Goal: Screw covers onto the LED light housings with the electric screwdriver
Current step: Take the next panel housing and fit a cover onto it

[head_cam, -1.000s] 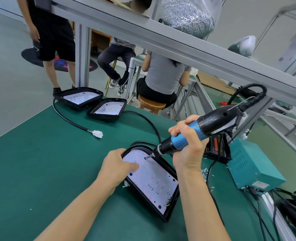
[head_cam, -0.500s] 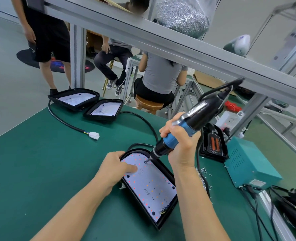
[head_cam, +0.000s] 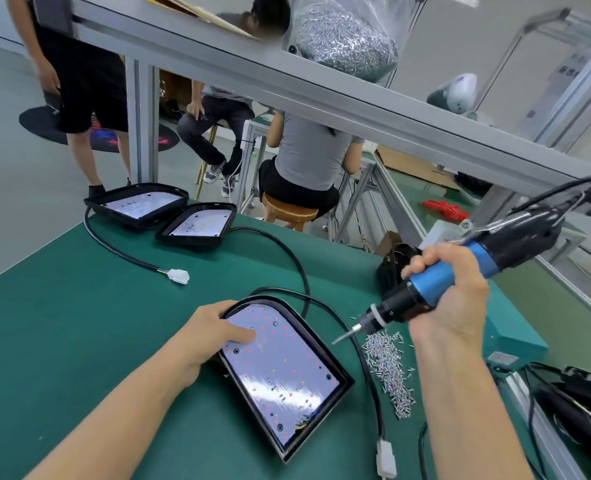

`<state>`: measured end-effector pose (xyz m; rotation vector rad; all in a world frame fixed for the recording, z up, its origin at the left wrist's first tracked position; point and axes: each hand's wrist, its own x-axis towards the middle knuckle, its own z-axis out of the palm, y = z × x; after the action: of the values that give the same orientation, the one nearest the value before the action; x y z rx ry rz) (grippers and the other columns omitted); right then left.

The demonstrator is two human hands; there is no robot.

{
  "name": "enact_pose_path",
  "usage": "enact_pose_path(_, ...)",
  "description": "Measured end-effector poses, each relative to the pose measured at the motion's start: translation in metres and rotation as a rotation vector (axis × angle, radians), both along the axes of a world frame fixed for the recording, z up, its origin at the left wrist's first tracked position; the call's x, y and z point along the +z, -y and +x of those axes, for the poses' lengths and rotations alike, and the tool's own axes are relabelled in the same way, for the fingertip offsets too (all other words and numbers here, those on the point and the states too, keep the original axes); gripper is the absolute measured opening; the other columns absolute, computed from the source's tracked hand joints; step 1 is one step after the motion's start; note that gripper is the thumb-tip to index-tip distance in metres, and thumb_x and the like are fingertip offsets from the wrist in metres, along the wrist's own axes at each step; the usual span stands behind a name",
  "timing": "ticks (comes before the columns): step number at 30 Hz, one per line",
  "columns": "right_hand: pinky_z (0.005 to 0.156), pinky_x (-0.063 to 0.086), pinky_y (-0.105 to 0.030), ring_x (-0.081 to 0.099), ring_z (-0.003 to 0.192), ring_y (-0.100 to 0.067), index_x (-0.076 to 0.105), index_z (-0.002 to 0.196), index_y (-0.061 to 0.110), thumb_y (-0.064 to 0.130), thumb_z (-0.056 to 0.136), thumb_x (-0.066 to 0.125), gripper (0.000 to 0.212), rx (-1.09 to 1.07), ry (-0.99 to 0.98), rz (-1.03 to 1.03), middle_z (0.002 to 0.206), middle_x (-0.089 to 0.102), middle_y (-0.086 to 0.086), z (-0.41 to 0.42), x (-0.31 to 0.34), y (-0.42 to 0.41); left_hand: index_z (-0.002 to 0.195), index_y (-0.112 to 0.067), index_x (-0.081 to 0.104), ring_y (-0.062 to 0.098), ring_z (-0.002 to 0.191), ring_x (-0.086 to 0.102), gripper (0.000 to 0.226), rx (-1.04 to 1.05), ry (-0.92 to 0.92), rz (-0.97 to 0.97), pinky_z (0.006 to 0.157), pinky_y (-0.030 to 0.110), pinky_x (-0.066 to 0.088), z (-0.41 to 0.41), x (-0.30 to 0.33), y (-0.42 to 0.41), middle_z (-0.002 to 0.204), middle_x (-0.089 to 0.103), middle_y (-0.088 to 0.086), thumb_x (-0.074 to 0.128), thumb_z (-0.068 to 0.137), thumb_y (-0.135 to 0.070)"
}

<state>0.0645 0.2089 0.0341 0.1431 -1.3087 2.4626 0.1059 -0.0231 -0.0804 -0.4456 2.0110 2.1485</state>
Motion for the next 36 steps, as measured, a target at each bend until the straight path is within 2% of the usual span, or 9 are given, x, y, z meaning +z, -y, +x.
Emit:
enact_pose_path(3,0.053,0.047,-0.021,0.049,0.051,-0.012,0.050,0.076,0.014,0.004,0.086,0.055,0.015,0.043,0.121,-0.051,0.060,0.050,0.001,0.007,0.005,-0.023,0.099,-0.004,0.066,0.023,0.066,0.063,0.046,-0.116,0.028,-0.034,0.061,0.025,0.050,-0.004,0.006,0.003,0.084,0.070,0.015,0.071,0.053,-0.011)
enact_pose_path(6,0.061,0.053,-0.026,0.054,0.058,-0.016,0.053,0.083,0.009,0.012,0.083,0.055,0.003,0.166,0.215,-0.114,0.067,0.053,-0.004,0.019,0.005,-0.044,0.101,-0.008,0.069,0.022,0.074,0.063,0.043,-0.200,-0.018,-0.150,0.072,0.030,0.050,-0.014,0.010,0.008,0.097,0.069,0.022,0.074,0.058,-0.009)
enact_pose_path(10,0.055,0.055,-0.025,0.054,0.060,-0.013,0.054,0.093,0.009,0.026,0.085,0.060,0.020,0.201,0.332,-0.085,0.071,0.053,-0.003,0.034,-0.007,-0.065,0.099,-0.017,0.070,0.020,0.076,0.059,0.033,-0.281,-0.050,-0.300,0.077,0.032,0.047,-0.033,0.014,0.013,0.099,0.068,0.022,0.068,0.076,0.007)
enact_pose_path(13,0.051,0.054,-0.022,0.055,0.053,-0.008,0.056,0.094,0.012,0.031,0.079,0.063,0.024,0.213,0.369,-0.054,0.068,0.053,0.001,0.046,-0.017,-0.078,0.094,-0.029,0.070,0.016,0.078,0.055,0.040,-0.368,-0.043,-0.385,0.076,0.027,0.041,-0.043,0.016,0.011,0.095,0.067,0.007,0.065,0.077,0.007)
enact_pose_path(16,0.049,0.054,-0.022,0.056,0.051,-0.006,0.058,0.092,0.014,0.030,0.078,0.064,0.022,0.198,0.403,-0.101,0.068,0.056,0.003,0.055,-0.026,-0.096,0.097,-0.025,0.070,0.012,0.069,0.056,0.038,-0.398,-0.091,-0.504,0.068,0.024,0.042,-0.048,0.017,0.003,0.084,0.068,-0.004,0.062,0.075,0.006)
enact_pose_path(19,0.046,0.052,-0.022,0.054,0.048,-0.007,0.055,0.086,0.015,0.028,0.076,0.065,0.020,0.140,0.477,-0.037,0.065,0.055,0.002,0.057,-0.033,-0.115,0.094,-0.019,0.068,0.015,0.066,0.052,0.028,-0.393,-0.162,-0.698,0.063,0.026,0.038,-0.049,0.012,-0.005,0.081,0.062,0.006,0.060,0.074,-0.001)
enact_pose_path(23,0.044,0.052,-0.026,0.054,0.047,-0.013,0.053,0.085,0.012,0.029,0.074,0.070,0.027,0.112,0.671,0.137,0.064,0.056,-0.004,0.054,-0.050,-0.145,0.088,-0.025,0.065,0.022,0.084,0.058,0.017,-0.334,-0.202,-0.998,0.073,0.032,0.049,-0.055,0.015,-0.014,0.092,0.059,0.006,0.064,0.074,-0.015)
enact_pose_path(27,0.043,0.051,-0.027,0.055,0.045,-0.019,0.053,0.093,0.008,0.034,0.078,0.073,0.036,0.072,0.856,0.388,0.060,0.057,-0.008,0.049,-0.078,-0.165,0.123,-0.027,0.057,0.024,0.121,0.042,0.040,-0.233,-0.227,-1.179,0.094,0.034,0.042,-0.067,0.025,-0.037,0.125,0.053,0.002,0.062,0.083,-0.027)
enact_pose_path(36,0.063,0.046,-0.031,0.067,0.058,-0.019,0.046,0.103,0.008,0.051,0.090,0.061,0.047,-0.066,0.944,1.349,0.089,0.062,-0.008,0.039,-0.106,-0.176,0.130,-0.028,0.052,0.021,0.124,0.043,0.045,-0.206,-0.171,-1.155,0.096,0.034,0.042,-0.058,0.008,-0.041,0.129,0.054,-0.002,0.059,0.087,-0.034)
